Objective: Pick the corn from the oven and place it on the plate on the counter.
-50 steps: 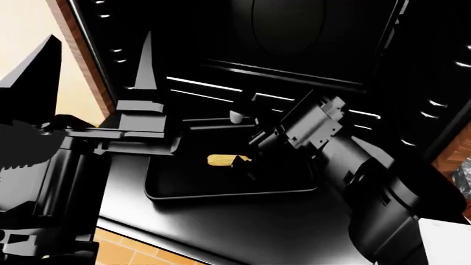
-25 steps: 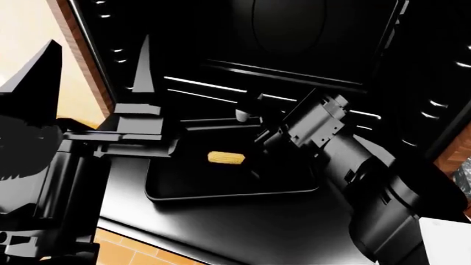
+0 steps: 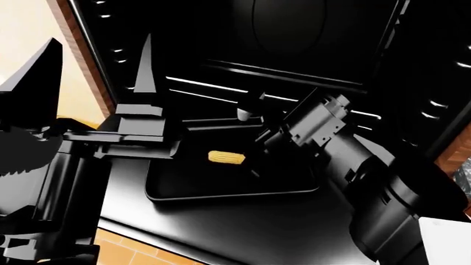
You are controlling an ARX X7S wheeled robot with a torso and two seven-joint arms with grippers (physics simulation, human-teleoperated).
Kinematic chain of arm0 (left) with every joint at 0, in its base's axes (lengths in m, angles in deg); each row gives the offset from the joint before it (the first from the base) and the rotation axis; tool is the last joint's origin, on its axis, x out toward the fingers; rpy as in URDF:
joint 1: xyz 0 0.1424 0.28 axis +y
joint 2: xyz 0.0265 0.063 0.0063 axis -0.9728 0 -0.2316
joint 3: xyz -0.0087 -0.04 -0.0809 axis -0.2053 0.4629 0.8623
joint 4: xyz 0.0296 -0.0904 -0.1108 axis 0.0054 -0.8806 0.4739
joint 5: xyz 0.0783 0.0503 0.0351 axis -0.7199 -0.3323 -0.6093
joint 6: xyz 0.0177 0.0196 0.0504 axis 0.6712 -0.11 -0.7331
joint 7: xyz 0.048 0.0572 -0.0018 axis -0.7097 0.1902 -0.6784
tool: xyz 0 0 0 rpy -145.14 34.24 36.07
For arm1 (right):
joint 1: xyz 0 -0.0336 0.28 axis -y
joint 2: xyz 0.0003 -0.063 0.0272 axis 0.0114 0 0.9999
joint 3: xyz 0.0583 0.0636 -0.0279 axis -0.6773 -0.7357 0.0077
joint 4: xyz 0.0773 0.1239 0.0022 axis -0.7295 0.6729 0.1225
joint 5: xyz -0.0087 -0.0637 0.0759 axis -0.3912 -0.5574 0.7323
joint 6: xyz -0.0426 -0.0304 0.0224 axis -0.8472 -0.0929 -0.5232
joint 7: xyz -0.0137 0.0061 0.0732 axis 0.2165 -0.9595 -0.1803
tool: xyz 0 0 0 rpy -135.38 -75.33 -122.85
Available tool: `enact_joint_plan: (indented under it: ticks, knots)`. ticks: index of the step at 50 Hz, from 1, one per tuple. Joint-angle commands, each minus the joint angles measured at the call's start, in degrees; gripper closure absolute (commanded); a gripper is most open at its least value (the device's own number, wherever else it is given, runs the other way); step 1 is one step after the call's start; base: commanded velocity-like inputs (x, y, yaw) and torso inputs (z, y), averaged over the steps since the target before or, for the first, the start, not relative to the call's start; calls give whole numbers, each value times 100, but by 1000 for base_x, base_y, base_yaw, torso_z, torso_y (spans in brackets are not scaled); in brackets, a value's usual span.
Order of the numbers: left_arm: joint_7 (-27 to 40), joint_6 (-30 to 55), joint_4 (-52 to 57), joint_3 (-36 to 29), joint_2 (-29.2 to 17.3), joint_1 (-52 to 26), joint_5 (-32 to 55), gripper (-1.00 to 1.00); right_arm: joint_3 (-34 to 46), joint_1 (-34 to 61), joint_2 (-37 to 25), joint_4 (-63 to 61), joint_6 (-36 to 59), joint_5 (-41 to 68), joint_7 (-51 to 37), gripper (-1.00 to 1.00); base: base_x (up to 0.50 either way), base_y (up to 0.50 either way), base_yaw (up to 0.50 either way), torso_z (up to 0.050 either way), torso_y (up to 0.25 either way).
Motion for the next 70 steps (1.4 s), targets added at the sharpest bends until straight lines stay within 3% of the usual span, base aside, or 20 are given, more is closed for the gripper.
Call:
enact_joint_plan:
  ticks: [1, 9, 13, 19, 22, 38, 54, 70]
  knots:
    - [194, 24, 82, -126, -23, -292, 186, -100, 388, 30, -2, 20, 96, 186, 103, 100, 0, 0, 0, 0, 0]
    - [649, -750, 100, -1285, -432, -1223, 207, -100, 414, 193, -4, -134, 164, 267, 65, 100, 0, 0, 0, 0, 0]
    - [1020, -1406, 102, -2456, -669, -2138, 125, -100, 359, 351, -84, -388, 290, 336, -19, 100, 0, 0, 0, 0, 0]
    - [1598, -2412, 101, -4444, -787, -3683, -121, -100, 118, 518, -684, -1860, 947, 679, -601, 100, 0, 0, 0, 0, 0]
    - [1744, -2760, 102, -5071, -824, -4215, -189, -100, 53, 583, -825, -2200, 1104, 763, -732, 100, 0, 0, 0, 0, 0]
    - [1753, -2936, 103, -5386, -806, -4818, 22, -100, -394, 727, -1613, -4047, 1777, 1317, -1477, 100, 0, 0, 0, 0, 0]
    - [1753, -2806, 103, -5179, -720, -4588, 13, -100, -822, 543, -2160, -5364, 2051, 1837, -2094, 100, 0, 0, 0, 0, 0]
    - [1752, -3018, 102, -5370, -718, -4631, -132, -100, -1374, 421, -2634, -6786, 2530, 2594, -2976, 100, 0, 0, 0, 0, 0]
